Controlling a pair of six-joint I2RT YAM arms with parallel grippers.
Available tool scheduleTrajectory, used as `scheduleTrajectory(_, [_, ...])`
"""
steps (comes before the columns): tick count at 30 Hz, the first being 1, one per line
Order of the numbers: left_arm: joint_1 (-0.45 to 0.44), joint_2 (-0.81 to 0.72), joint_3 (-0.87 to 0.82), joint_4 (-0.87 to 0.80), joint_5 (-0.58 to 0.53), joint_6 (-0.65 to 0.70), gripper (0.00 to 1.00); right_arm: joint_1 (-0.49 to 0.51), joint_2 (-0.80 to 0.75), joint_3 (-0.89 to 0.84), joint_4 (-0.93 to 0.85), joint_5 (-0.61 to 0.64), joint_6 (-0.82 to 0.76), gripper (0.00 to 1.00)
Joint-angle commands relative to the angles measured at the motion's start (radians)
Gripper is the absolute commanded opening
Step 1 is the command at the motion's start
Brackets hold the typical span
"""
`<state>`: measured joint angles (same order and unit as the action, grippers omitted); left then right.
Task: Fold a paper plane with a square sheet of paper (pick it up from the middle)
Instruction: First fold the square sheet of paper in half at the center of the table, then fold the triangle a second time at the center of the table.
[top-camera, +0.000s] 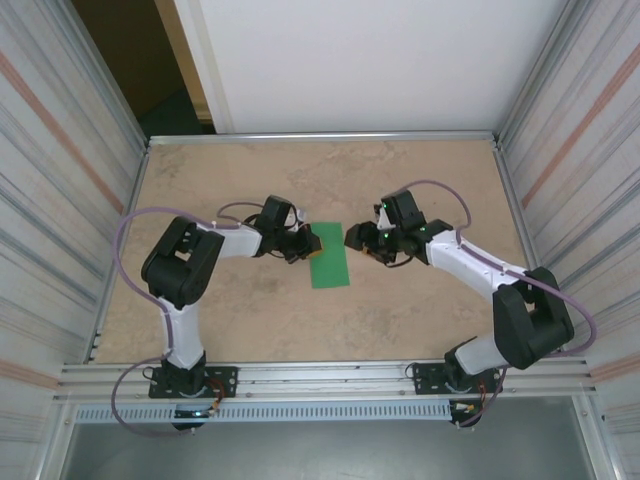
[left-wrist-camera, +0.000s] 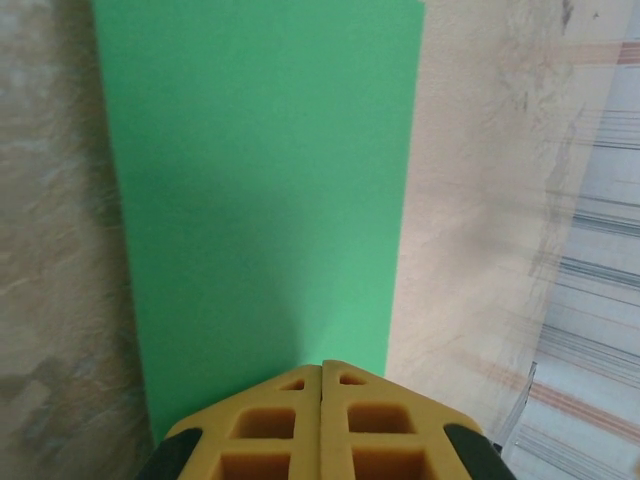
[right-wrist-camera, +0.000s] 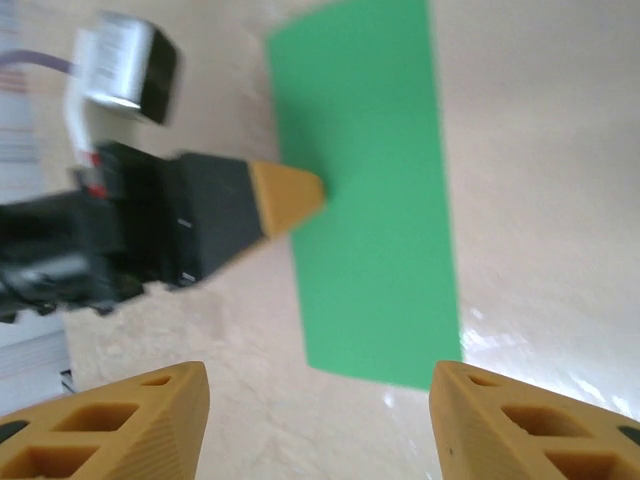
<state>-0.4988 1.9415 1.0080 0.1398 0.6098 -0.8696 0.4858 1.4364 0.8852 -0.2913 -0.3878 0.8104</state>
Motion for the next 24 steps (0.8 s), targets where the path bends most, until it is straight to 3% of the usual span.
scheduleTrajectory(1, [0.008, 0.003, -0.023, 0.021, -0.009, -0.017, 0.05, 0.008, -0.034, -0.049, -0.015, 0.019, 0.072, 0.62])
scheduleTrajectory(4, [0.011, -0.004, -0.042, 0.059, -0.006, -0.026, 0.06, 0.019, -0.023, -0.084, -0.009, 0.002, 0.081, 0.62])
scheduleTrajectory(10, [0.01, 0.039, -0.024, -0.034, -0.041, -0.016, 0.05, 0.036, 0.031, -0.121, 0.032, -0.034, 0.097, 0.59])
scheduleTrajectory(16, [0.009, 0.062, -0.049, -0.096, -0.097, -0.098, 0.05, 0.042, 0.073, -0.14, 0.091, -0.059, 0.113, 0.52])
scheduleTrajectory(24, [0.008, 0.085, -0.054, -0.089, -0.078, -0.134, 0.05, 0.046, 0.139, -0.131, 0.127, -0.082, 0.113, 0.49])
